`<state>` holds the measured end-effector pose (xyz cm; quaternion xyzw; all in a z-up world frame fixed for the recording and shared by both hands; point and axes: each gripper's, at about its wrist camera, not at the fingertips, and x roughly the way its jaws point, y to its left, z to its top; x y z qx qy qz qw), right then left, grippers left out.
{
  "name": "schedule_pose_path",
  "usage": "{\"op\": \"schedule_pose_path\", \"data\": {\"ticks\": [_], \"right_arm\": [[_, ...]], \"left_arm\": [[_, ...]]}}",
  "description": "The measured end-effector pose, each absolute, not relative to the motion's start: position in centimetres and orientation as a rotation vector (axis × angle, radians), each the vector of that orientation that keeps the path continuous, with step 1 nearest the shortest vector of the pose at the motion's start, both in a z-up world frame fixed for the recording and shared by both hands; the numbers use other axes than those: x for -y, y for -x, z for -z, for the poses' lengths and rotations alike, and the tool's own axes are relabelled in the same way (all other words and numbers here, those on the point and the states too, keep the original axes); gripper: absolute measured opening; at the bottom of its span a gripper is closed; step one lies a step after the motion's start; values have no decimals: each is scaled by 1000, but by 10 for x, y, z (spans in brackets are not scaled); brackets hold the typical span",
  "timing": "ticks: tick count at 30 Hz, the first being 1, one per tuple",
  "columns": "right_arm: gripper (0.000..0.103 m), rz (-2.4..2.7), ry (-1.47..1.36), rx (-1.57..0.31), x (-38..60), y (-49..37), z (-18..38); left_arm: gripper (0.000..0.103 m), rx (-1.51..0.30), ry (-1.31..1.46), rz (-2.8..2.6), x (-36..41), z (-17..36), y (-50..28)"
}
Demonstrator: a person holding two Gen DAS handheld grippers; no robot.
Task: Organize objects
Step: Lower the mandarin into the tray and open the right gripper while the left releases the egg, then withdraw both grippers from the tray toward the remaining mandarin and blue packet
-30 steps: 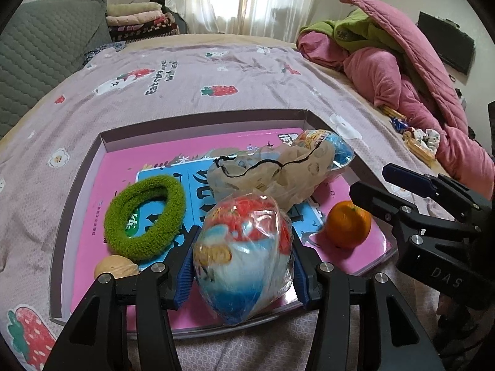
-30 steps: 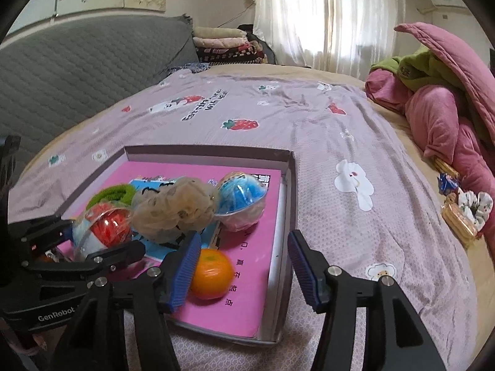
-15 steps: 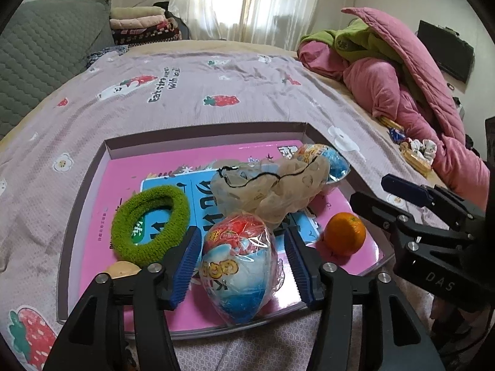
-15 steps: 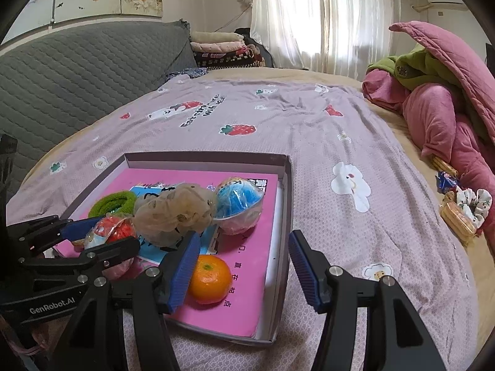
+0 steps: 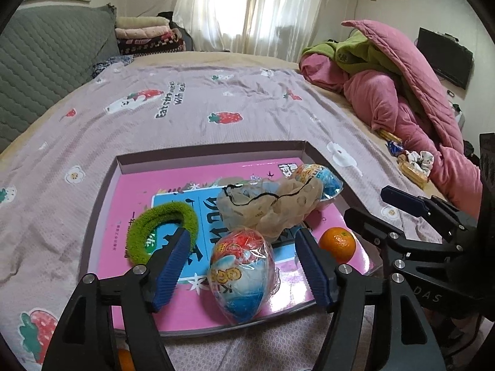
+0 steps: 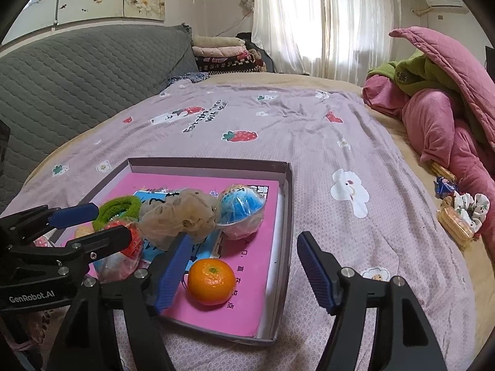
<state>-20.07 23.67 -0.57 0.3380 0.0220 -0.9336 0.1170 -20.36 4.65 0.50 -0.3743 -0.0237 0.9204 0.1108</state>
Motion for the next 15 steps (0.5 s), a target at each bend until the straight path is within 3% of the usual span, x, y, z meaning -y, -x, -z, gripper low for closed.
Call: {"op": "schedule_pose_path", "data": {"ticks": [15], "right_arm": [[85,2758,-870,-95,-227,178,-20]], "left_arm": [[78,92,1019,-2826,-4,-53,173]]}}
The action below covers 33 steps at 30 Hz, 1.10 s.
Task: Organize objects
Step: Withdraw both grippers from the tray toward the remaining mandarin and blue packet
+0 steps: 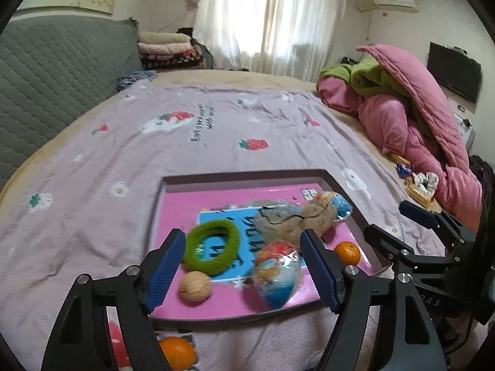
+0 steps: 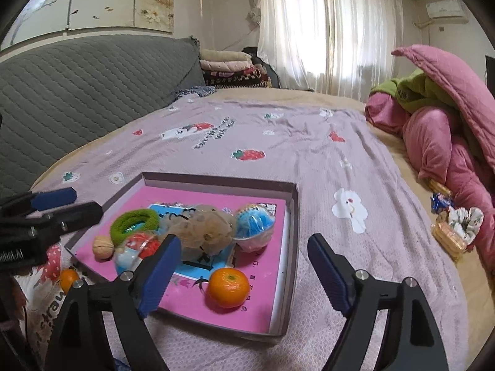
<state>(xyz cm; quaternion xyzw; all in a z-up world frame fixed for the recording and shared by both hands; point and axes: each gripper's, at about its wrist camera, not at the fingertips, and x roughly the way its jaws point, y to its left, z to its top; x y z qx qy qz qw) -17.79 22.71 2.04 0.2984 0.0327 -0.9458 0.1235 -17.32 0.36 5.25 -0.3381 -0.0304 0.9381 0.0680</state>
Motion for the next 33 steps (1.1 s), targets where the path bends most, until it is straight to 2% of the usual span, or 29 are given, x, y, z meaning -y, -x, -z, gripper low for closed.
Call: {"op": "schedule_pose_path", "data": {"ticks": [6,17,33], "right_arm": [[89,2764,-819,-91,-219,160,-34],[89,2778,-816,-19,-213,124,-50],[89,2756,-796,-52,-183,64,-66]], "left_arm": [[79,134,1022,-2874,28,-62,151],[79,168,1009,-2923,62,-70,119],[79,71,1049,-2909,55,-63,57]]}}
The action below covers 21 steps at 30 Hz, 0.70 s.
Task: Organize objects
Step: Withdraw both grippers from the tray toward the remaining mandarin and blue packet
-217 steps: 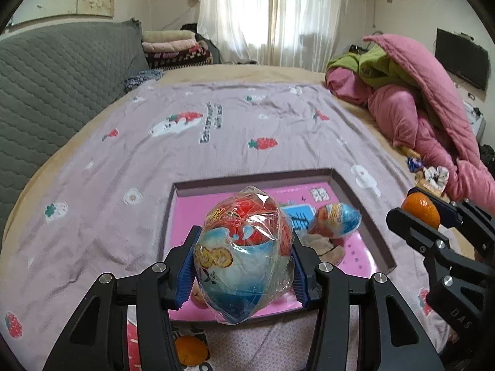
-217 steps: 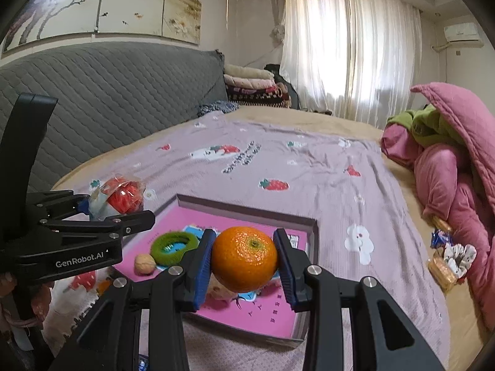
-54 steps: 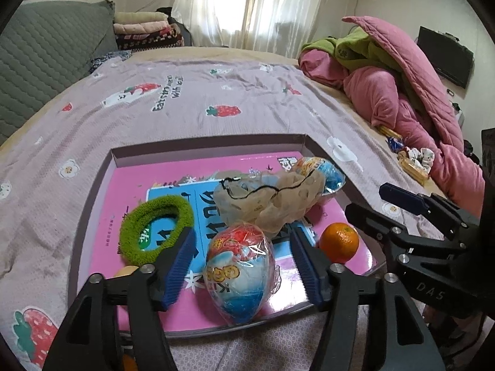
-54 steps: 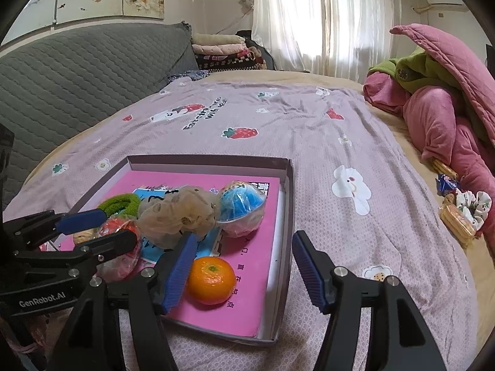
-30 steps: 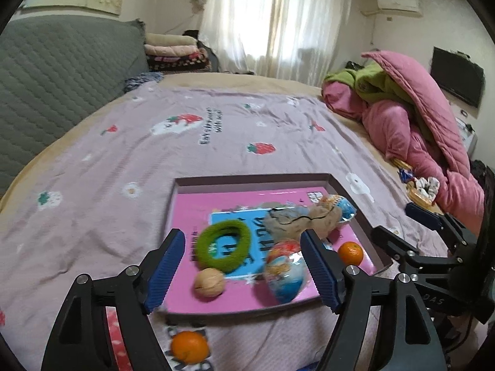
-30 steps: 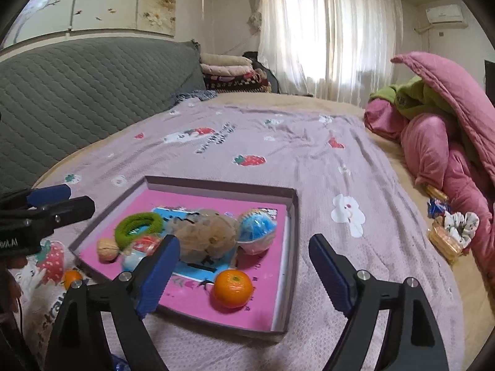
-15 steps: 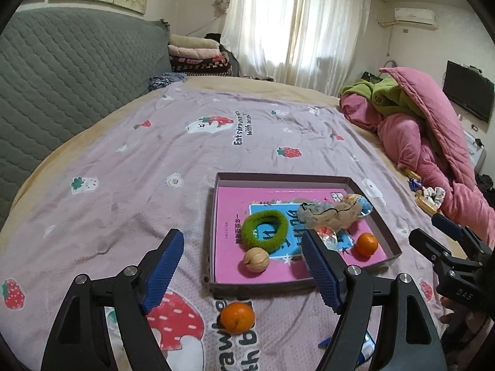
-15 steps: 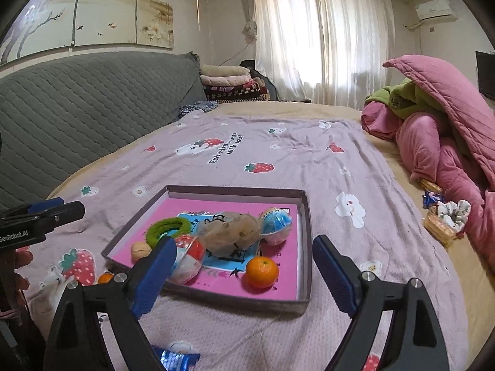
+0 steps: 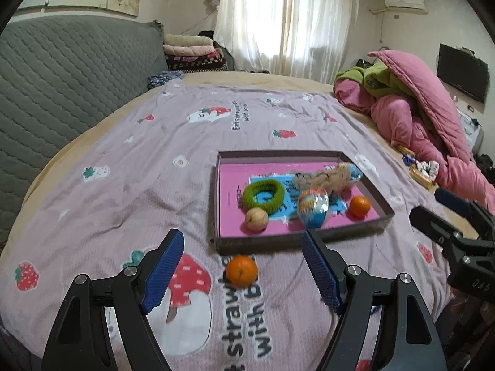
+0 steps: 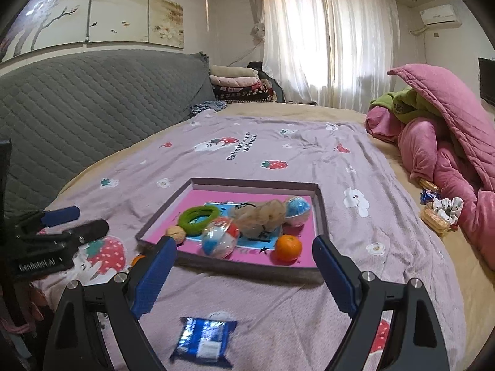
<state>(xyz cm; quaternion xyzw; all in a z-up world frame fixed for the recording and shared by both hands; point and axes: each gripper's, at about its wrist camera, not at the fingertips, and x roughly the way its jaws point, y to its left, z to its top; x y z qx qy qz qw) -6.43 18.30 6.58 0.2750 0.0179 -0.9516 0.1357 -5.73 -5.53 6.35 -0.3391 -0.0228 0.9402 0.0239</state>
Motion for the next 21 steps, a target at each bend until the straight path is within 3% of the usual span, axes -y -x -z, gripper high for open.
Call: {"op": "schedule_pose_path", "data": {"ticks": [21], "right_arm": [[89,2702,-910,-129,-158,19,-37]], "left_arm": [[79,32,1163,-2876,65,-32,15]]}}
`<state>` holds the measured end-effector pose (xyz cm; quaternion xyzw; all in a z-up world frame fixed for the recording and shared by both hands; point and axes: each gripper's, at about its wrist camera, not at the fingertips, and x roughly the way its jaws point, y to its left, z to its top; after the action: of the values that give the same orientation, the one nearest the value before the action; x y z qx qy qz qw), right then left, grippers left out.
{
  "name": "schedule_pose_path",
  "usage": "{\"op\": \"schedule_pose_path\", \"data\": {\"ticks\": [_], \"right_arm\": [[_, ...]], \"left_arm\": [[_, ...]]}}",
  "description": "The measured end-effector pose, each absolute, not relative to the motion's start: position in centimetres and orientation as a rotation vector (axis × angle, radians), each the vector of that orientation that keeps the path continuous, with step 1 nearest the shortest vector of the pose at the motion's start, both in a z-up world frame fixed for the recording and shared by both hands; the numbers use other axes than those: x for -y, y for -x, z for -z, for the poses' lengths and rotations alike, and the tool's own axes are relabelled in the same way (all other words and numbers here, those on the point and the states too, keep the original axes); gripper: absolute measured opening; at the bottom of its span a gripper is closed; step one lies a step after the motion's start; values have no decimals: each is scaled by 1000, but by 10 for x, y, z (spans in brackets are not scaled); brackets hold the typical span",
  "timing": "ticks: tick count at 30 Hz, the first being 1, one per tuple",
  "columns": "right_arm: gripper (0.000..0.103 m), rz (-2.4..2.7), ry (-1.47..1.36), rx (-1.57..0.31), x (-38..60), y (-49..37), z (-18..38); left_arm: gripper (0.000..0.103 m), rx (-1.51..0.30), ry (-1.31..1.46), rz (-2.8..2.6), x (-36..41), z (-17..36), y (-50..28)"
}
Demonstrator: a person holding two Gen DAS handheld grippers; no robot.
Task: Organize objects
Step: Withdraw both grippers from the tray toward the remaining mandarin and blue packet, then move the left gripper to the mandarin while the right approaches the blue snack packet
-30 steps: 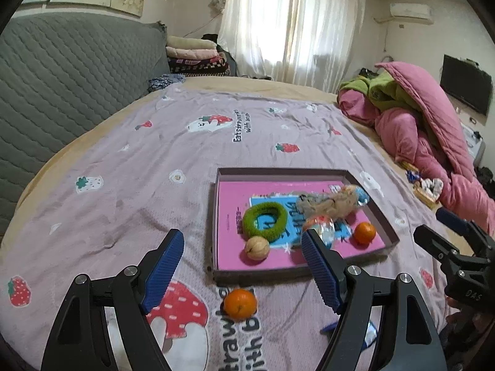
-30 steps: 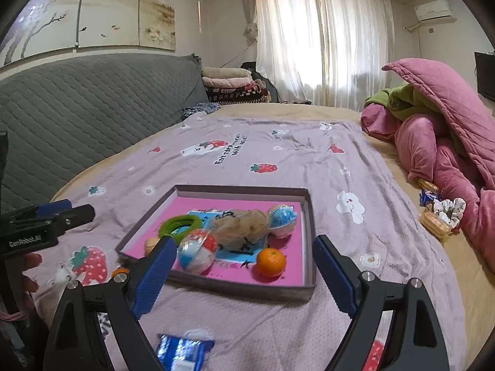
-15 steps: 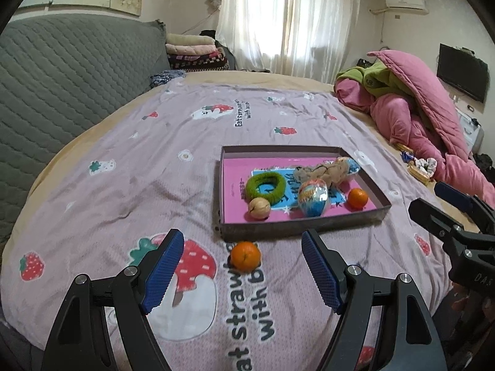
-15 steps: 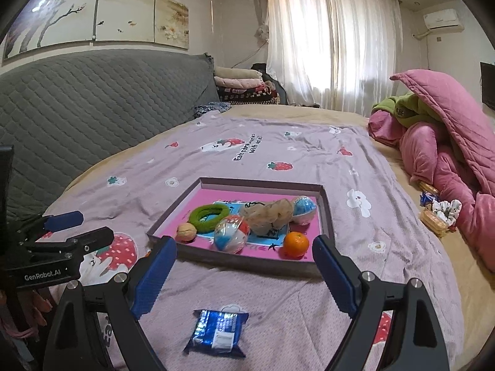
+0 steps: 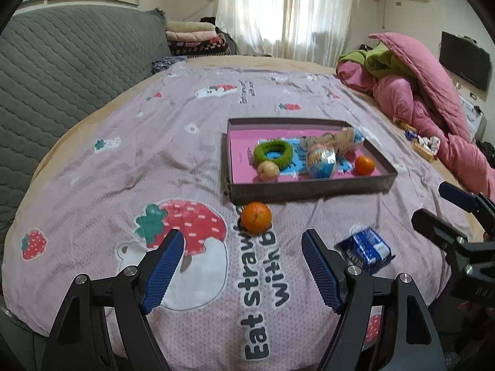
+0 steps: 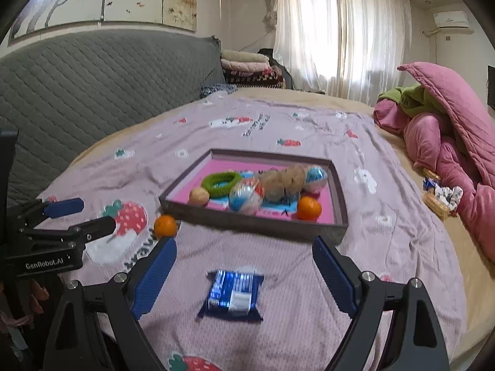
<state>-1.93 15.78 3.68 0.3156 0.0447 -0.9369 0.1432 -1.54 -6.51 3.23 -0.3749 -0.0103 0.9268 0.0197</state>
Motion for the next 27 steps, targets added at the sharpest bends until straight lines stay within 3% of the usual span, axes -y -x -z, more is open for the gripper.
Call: {"op": "schedule_pose_path", "data": {"ticks": [27], "right_arm": [[89,2626,-1123,-144,-151,25,23]], "left_arm": [[79,3,1288,-2803,54,2,27]]}}
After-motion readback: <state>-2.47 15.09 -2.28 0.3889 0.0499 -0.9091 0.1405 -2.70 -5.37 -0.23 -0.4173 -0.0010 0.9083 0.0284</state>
